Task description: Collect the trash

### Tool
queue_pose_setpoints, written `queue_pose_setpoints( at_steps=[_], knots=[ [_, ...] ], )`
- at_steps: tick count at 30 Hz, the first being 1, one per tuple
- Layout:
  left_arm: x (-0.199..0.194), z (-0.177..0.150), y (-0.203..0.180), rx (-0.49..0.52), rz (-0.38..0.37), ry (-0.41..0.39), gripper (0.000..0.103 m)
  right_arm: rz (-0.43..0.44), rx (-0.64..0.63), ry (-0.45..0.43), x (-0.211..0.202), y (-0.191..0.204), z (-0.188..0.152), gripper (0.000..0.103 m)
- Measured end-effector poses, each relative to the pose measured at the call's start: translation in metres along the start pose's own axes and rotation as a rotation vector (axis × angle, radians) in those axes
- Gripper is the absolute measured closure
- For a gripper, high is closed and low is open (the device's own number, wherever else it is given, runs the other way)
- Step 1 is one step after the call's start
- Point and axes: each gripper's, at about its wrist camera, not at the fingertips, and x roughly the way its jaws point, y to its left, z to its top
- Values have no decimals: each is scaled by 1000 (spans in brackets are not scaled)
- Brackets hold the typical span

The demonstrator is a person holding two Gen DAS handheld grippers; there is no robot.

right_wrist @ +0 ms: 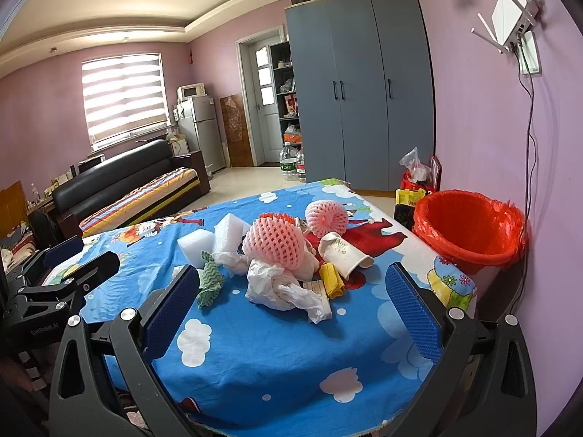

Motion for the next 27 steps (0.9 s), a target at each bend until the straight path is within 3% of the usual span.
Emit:
queue_pose_setpoints(
  at_steps=[12, 17, 27],
  knots=[
    [17, -8, 6, -6, -1, 20, 4, 1, -8, 36, 20, -1, -12, 7],
    [34, -13, 17, -32, 21, 66, 4, 8, -23, 79, 38, 0, -19, 7],
    [95, -39, 64, -186, 16, 258, 5, 61, -62, 167, 102, 3, -23, 7]
  ],
)
